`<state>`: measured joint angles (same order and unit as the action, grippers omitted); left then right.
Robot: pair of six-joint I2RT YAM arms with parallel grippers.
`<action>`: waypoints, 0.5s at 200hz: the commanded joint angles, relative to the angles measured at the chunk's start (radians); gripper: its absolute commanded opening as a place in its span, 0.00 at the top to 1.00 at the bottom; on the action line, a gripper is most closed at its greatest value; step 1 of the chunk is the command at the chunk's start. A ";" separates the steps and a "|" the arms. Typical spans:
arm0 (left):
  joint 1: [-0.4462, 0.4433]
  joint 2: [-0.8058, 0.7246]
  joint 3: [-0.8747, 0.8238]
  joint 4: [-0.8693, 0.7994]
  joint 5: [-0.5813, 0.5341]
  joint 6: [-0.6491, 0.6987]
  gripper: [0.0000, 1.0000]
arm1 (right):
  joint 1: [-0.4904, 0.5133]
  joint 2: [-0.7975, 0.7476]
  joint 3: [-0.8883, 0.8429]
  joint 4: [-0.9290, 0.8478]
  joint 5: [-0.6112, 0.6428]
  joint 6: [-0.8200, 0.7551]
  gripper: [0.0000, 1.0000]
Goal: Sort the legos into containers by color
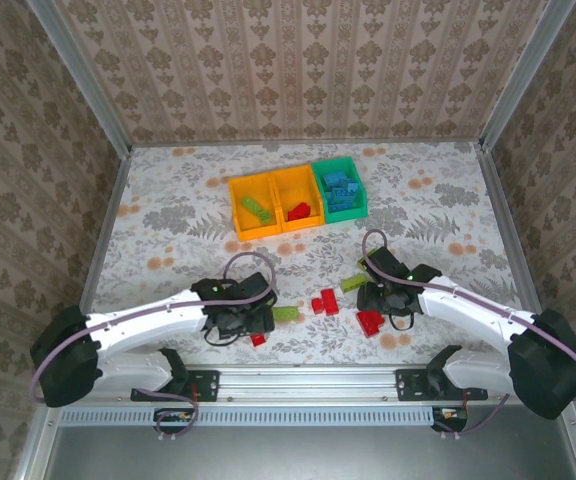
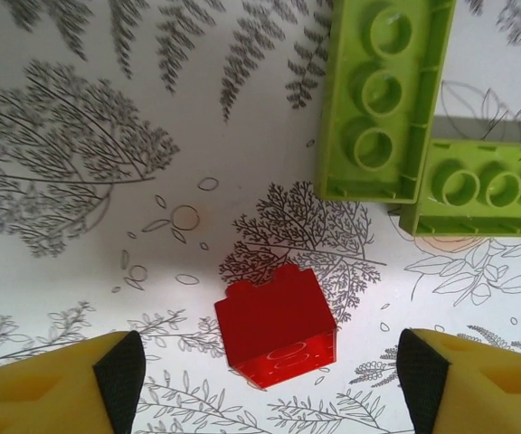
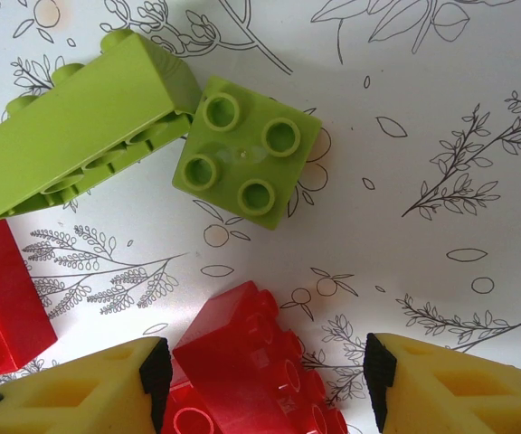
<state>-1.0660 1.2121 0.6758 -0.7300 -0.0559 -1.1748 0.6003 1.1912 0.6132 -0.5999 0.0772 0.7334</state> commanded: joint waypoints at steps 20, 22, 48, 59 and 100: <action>-0.014 0.059 0.001 0.030 0.031 -0.064 0.35 | -0.001 -0.040 -0.026 0.012 0.041 0.000 0.38; -0.014 0.061 0.001 0.030 0.030 -0.064 0.35 | -0.002 -0.042 -0.026 0.012 0.042 0.000 0.38; -0.015 0.089 0.001 0.046 0.033 -0.075 0.41 | -0.009 -0.057 -0.036 0.014 0.049 -0.003 0.36; -0.016 0.105 0.004 0.052 0.040 -0.075 0.42 | -0.012 -0.061 -0.039 0.014 0.048 -0.006 0.36; -0.015 0.145 0.007 0.053 0.056 -0.077 0.45 | -0.026 -0.070 -0.044 0.013 0.046 -0.018 0.36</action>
<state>-1.0729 1.3464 0.6758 -0.6712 -0.0174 -1.2278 0.5831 1.1439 0.5907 -0.5823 0.0990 0.7326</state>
